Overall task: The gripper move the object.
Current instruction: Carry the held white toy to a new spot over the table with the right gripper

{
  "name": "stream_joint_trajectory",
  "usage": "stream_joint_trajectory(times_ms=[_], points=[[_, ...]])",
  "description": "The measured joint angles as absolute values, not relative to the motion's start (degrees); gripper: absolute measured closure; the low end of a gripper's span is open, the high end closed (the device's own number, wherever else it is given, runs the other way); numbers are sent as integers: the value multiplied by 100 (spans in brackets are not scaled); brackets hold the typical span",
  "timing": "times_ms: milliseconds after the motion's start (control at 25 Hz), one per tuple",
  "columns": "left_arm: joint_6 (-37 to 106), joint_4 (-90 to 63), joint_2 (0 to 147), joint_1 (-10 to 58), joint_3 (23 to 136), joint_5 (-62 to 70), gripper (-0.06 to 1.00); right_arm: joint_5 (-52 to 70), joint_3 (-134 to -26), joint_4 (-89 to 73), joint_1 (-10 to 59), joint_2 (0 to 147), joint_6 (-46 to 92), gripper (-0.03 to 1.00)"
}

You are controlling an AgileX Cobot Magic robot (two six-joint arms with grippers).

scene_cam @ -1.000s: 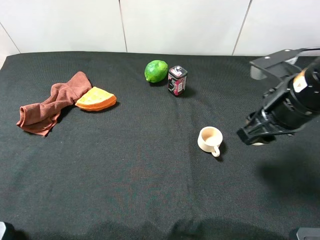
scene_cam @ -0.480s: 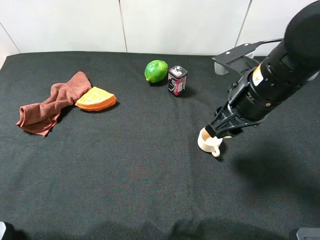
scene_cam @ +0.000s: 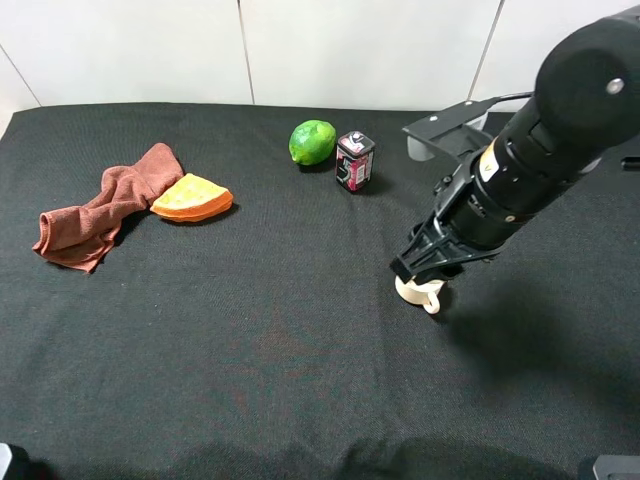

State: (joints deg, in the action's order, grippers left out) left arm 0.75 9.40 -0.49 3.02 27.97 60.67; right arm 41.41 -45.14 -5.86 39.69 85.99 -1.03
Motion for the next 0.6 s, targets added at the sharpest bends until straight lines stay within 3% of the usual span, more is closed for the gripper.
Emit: stream_joint_trajectory(times_ms=[600], points=[[75, 940, -49, 302, 2797, 6067, -5, 3843, -4514, -798, 4251, 8845, 0, 63]])
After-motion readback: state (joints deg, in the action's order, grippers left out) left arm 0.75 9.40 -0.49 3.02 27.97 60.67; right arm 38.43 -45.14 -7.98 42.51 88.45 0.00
